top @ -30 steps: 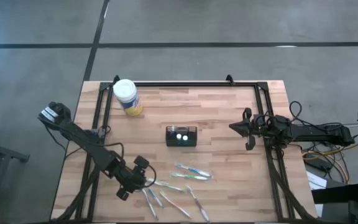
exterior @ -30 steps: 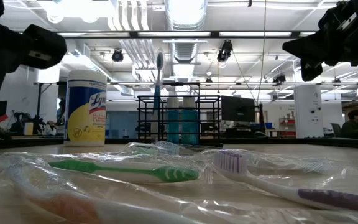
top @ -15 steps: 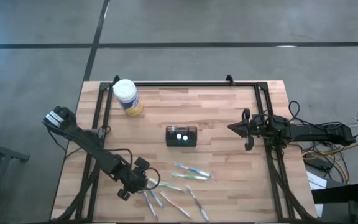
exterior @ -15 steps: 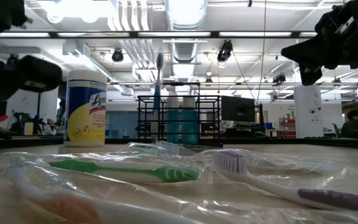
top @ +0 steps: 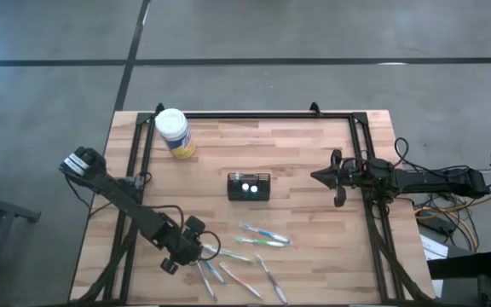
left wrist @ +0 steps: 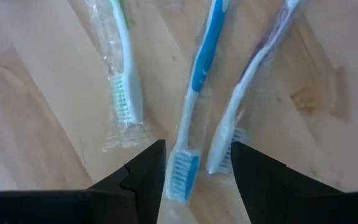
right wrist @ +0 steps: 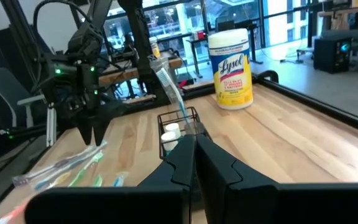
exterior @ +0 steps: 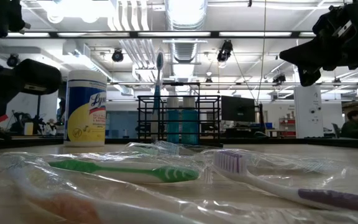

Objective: Pick & Place toothbrushing station
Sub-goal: Put the left blue toothbrush into the mesh organizer

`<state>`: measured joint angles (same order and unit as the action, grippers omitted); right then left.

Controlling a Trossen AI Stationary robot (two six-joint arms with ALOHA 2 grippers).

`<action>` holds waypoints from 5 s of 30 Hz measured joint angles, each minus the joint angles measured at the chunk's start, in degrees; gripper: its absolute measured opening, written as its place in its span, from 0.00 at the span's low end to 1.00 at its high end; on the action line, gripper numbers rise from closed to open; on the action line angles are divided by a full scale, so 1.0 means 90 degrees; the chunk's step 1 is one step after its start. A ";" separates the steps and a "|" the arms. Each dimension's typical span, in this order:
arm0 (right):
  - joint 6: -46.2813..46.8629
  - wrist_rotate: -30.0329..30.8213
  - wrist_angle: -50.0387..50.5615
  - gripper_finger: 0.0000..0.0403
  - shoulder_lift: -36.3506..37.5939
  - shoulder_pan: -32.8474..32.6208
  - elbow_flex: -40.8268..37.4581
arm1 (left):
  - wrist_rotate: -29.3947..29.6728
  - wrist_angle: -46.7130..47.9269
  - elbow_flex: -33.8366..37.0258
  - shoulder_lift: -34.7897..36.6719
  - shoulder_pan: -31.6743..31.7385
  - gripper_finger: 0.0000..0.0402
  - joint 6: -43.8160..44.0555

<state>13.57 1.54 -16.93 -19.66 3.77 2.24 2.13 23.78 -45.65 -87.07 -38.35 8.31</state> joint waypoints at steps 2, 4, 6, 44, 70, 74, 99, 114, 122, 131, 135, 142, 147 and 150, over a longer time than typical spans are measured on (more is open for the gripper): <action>-0.0044 0.0000 0.0013 0.03 -0.0007 0.0000 0.0000 | 0.0164 0.0043 0.0000 0.0005 0.0002 0.46 -0.0135; -0.0047 0.0000 0.0012 0.03 -0.0008 0.0000 0.0000 | 0.0353 0.0082 0.0002 -0.0006 0.0012 0.46 -0.0331; -0.0050 0.0000 0.0010 0.03 -0.0034 0.0000 0.0000 | 0.0380 0.0036 0.0002 -0.0063 0.0072 0.46 -0.0556; 0.0283 -0.0388 -0.0158 0.03 -0.0241 -0.0017 0.0412 | 0.1143 0.2479 -0.1056 0.0111 0.0330 0.10 -0.0650; 0.0470 -0.1501 0.3668 0.62 -0.6272 -0.0868 0.7026 | 0.5712 0.4567 -0.4184 0.0155 0.0352 0.08 -0.3729; 0.0466 -0.2416 0.4226 0.69 -0.7298 -0.0730 0.8390 | 0.6295 0.4482 -0.4233 0.0155 0.0379 0.07 -0.4260; -0.0028 -0.4175 0.6039 0.66 -1.0342 -0.0335 1.1855 | 0.7436 0.4454 -0.4175 0.0151 0.0379 0.07 -0.4769; -0.0464 -0.4145 0.6225 0.12 -1.0341 -0.0337 1.1829 | 0.7399 0.4422 -0.4175 0.0151 0.0366 0.07 -0.4822; -0.0652 -0.4140 0.6267 0.04 -1.0344 -0.0318 1.1866 | 0.7588 0.4221 -0.4177 0.0151 0.0355 0.12 -0.4947; -0.1225 -0.4086 0.6320 0.03 -1.0294 -0.0338 1.1866 | 0.7749 0.4076 -0.4177 0.0158 0.0037 0.35 -0.5057; -0.1380 -0.3892 0.6323 0.03 -1.0090 -0.0338 1.1868 | 0.8332 0.4080 -0.4184 0.0206 -0.0204 0.45 -0.5032; -0.1818 -0.3115 0.6258 0.03 -0.9417 -0.0464 1.1583 | 0.8115 0.4095 -0.4390 0.0654 -0.1007 0.50 -0.3965; -0.1906 -0.2613 0.5550 0.03 -0.8573 -0.0590 1.0587 | 0.7546 0.4119 -0.4187 0.1482 -0.1556 0.48 -0.2482; -0.2106 -0.2281 0.4608 0.03 -0.7793 -0.0659 0.9548 | 0.7027 0.4017 -0.3889 0.2105 -0.1756 0.43 -0.1251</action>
<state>-5.38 -18.98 24.54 -89.79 -2.16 88.17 65.37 59.93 -80.65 -68.13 -54.15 -2.95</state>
